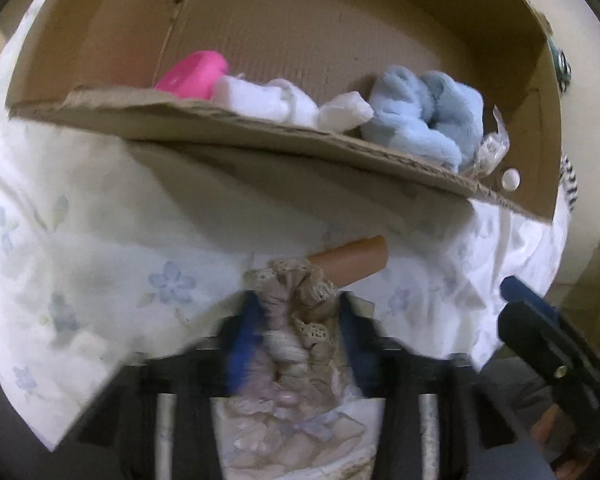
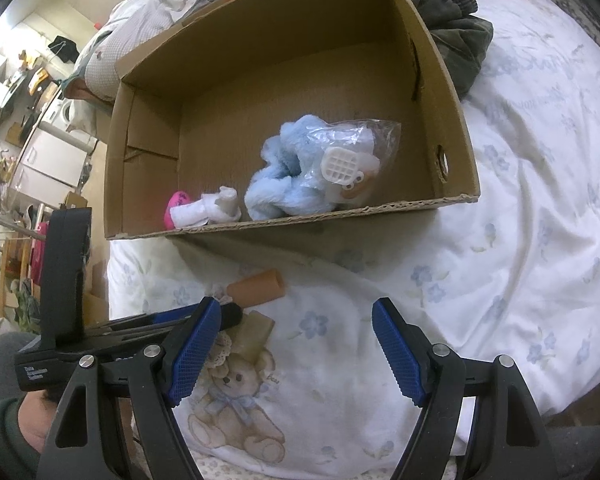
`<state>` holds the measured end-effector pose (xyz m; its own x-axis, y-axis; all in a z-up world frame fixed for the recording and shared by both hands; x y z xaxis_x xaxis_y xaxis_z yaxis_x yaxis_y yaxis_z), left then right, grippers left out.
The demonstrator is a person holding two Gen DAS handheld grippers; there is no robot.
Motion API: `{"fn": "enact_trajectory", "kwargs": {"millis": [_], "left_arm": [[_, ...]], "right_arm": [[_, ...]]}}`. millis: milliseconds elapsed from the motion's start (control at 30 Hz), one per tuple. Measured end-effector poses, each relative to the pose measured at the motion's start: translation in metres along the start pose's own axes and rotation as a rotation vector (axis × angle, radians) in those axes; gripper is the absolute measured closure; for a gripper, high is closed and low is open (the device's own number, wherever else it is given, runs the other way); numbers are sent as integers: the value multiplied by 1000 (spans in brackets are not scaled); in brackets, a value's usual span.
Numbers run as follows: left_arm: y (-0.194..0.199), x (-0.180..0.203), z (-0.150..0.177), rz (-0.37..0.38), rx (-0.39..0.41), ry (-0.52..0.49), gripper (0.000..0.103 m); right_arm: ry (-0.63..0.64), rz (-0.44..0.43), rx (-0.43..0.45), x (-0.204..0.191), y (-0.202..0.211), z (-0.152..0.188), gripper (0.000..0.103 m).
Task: Organize soft objects
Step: 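Grasp and lift the beige lace scrunchie with the left tool while the right tool grasps a translucent beige piece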
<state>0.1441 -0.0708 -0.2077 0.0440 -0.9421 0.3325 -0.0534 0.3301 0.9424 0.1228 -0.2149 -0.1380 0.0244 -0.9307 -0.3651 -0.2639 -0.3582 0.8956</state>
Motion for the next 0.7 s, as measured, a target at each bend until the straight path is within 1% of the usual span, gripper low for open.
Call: {"fn": "enact_trajectory", "kwargs": {"millis": [33, 100, 133, 200, 267, 367, 433, 467, 533, 567, 600, 633, 667, 700], "left_arm": [[2, 1, 0, -4, 6, -5, 85], [7, 3, -1, 11, 26, -1, 90], [14, 4, -2, 18, 45, -2, 90], [30, 2, -3, 26, 90, 5, 91], [49, 1, -3, 60, 130, 22, 91], [77, -7, 0, 80, 184, 46, 91], [95, -15, 3, 39, 216, 53, 91], [103, -21, 4, 22, 228, 52, 91], [113, -29, 7, -44, 253, 46, 91], [116, -34, 8, -54, 256, 51, 91], [118, -38, 9, -56, 254, 57, 91], [118, -42, 10, -54, 249, 61, 91], [115, -45, 12, -55, 244, 62, 91], [113, -46, 12, -63, 238, 60, 91]], "right_arm": [[0, 1, 0, 0, 0, 0, 20], [0, 2, 1, 0, 0, 0, 20], [1, 2, 1, 0, 0, 0, 20], [1, 2, 1, 0, -1, 0, 20], [0, 2, 0, 0, -1, 1, 20], [1, -2, -7, 0, -2, 1, 20], [-3, -19, -22, -1, -5, 2, 20], [-8, -40, -34, -3, -7, 3, 20], [-23, -96, -74, -8, -13, 6, 20], [-32, -122, -93, -10, -17, 8, 23], [-42, -143, -112, -12, -21, 10, 29], [-52, -160, -137, -14, -27, 12, 33], [-58, -168, -163, -16, -34, 14, 42], [-60, -166, -186, -19, -40, 16, 47]]}}
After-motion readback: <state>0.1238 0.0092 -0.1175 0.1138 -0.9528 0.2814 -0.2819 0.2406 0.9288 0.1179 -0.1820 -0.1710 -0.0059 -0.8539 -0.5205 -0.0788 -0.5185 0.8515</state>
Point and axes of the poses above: each gripper's, at about its wrist camera, not at the fingertips, and y roughly against the way its jaws point, x to its right, z to its underside, the point moved 5 cm from there along -y, roughly the way its jaws point
